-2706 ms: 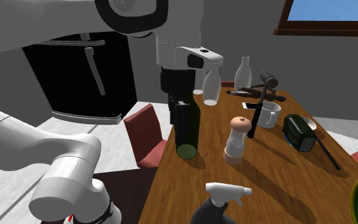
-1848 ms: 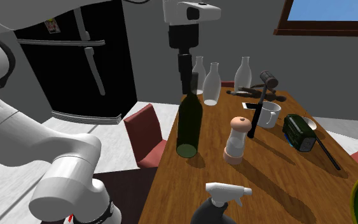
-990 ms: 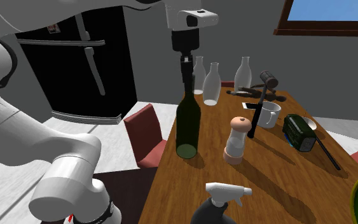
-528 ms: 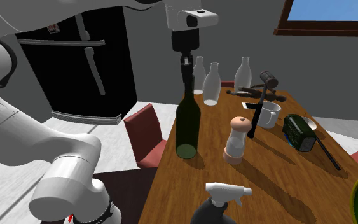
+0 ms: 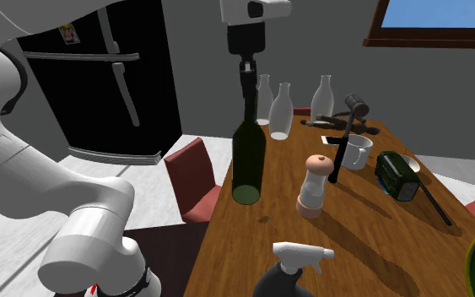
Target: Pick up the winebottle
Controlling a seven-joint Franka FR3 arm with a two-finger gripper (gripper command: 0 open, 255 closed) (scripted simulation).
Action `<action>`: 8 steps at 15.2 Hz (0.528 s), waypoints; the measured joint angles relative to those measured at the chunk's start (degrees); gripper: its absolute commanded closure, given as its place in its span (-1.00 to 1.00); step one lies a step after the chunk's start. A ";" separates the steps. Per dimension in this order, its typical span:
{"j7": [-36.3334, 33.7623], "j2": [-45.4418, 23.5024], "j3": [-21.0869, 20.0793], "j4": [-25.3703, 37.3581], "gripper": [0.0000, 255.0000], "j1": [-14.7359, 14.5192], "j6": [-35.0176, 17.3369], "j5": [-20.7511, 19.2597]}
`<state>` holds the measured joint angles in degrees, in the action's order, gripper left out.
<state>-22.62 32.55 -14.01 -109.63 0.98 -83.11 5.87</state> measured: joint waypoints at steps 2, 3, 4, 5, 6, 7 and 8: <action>-0.14 -0.80 -0.03 2.23 1.00 0.10 1.44 -0.13; -0.11 -0.98 0.05 3.08 1.00 0.14 2.12 -0.19; -0.28 -1.51 -0.06 4.29 1.00 0.18 2.80 -0.25; -0.44 -1.98 -0.14 5.63 1.00 0.22 3.67 -0.29; -0.49 -2.28 -0.14 6.65 1.00 0.25 4.39 -0.35; -0.48 -2.94 -0.12 8.03 1.00 0.35 5.12 -0.50; -0.51 -3.46 -0.11 9.38 1.00 0.41 5.96 -0.59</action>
<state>-23.13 29.09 -14.12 -100.25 1.39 -77.15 5.28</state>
